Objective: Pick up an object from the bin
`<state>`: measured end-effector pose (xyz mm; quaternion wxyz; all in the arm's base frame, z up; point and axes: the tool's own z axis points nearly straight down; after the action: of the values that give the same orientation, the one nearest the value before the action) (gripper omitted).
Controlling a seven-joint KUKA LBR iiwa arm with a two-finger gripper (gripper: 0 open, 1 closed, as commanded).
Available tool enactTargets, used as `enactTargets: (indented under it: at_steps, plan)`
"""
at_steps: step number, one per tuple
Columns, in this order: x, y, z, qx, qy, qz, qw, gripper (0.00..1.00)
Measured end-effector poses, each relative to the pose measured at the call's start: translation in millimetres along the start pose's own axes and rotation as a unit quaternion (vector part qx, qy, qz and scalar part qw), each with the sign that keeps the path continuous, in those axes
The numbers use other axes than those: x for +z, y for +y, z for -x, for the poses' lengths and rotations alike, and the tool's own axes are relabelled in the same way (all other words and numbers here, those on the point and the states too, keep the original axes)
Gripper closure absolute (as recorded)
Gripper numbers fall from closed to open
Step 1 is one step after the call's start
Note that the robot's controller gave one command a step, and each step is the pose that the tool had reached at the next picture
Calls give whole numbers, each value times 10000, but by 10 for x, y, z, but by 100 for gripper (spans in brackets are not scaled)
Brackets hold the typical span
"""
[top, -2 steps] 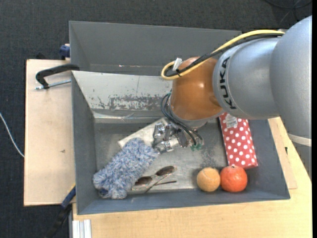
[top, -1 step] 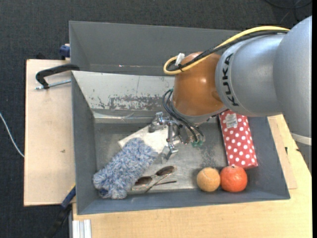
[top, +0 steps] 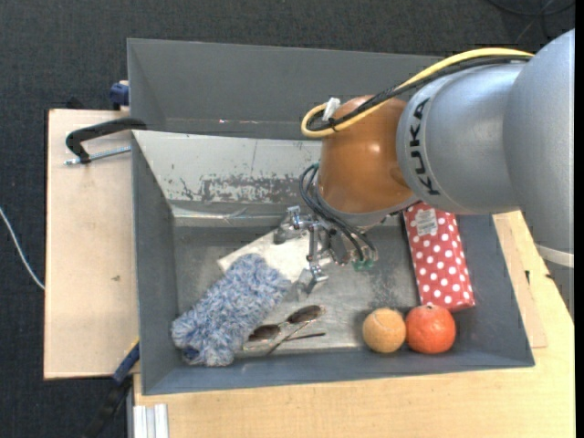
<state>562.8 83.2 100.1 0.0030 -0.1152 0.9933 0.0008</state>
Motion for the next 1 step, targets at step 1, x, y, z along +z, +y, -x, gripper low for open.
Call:
enactTargets:
  at_steps: [1]
  plan:
    - [236,273,-64,-1264,30,-20,9920,100]
